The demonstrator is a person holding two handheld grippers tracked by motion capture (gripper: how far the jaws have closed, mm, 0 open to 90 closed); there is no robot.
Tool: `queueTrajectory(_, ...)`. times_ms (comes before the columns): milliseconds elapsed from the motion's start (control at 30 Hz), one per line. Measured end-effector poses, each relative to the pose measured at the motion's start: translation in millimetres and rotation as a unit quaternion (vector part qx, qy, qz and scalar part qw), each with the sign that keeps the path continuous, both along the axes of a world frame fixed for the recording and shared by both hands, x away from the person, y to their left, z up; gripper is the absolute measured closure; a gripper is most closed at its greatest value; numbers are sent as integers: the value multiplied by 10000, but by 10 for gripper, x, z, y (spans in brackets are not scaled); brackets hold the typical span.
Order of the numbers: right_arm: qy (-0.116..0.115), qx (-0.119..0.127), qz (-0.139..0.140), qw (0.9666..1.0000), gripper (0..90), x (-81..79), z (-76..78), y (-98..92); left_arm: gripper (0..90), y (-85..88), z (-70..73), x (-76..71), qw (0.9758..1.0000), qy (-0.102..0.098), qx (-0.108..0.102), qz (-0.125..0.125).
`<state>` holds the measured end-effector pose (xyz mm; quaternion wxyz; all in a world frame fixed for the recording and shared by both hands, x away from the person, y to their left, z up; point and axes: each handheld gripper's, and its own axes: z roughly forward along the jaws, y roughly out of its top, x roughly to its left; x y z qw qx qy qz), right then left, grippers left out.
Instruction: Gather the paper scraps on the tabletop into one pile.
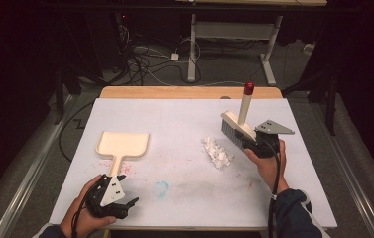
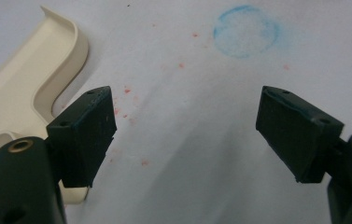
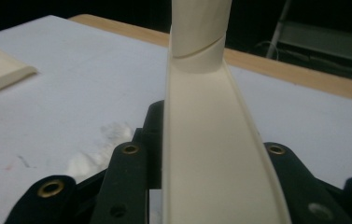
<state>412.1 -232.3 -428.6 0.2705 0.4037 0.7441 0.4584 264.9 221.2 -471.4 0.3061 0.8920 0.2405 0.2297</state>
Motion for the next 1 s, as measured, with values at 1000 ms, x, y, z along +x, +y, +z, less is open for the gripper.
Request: queueTrajectory(1000, 1035, -748, 273, 9914, 680, 36, -96, 104, 192, -6, -10, -20, 9999, -30, 113, -18)
